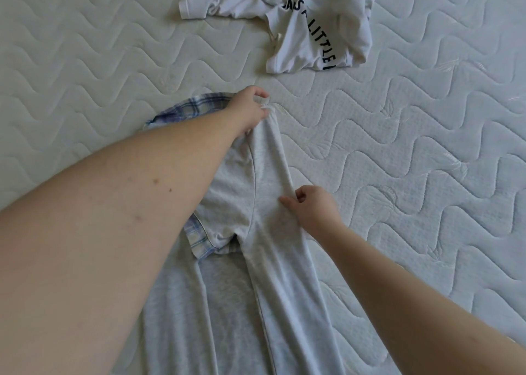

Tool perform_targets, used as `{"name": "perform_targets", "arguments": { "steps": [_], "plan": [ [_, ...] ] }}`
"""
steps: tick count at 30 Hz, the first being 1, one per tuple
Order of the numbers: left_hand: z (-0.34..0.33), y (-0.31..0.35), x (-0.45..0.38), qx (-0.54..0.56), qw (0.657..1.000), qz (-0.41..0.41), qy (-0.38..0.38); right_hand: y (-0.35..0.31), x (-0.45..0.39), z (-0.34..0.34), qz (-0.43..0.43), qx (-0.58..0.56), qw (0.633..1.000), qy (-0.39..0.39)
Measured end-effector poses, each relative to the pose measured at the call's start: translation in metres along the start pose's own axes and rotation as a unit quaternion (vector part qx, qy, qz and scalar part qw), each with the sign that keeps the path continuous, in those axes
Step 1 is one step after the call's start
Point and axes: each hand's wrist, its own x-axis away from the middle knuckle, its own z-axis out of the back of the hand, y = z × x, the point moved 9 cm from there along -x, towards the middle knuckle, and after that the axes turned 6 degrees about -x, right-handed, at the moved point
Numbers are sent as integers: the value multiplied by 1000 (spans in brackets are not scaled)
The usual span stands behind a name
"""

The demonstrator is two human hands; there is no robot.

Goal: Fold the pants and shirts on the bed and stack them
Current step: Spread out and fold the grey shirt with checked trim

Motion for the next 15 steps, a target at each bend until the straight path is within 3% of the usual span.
{"name": "perform_targets", "arguments": {
  "steps": [7,11,15],
  "plan": [
    [-7,0,4,55,997,-40,24,7,9,4,-11,37,999,10],
    [26,6,15,24,988,-99,116,6,21,10,17,28,997,64],
    [83,-30,31,1,979,-100,178,-16,28,5,83,-4,991,102]
  ]
}}
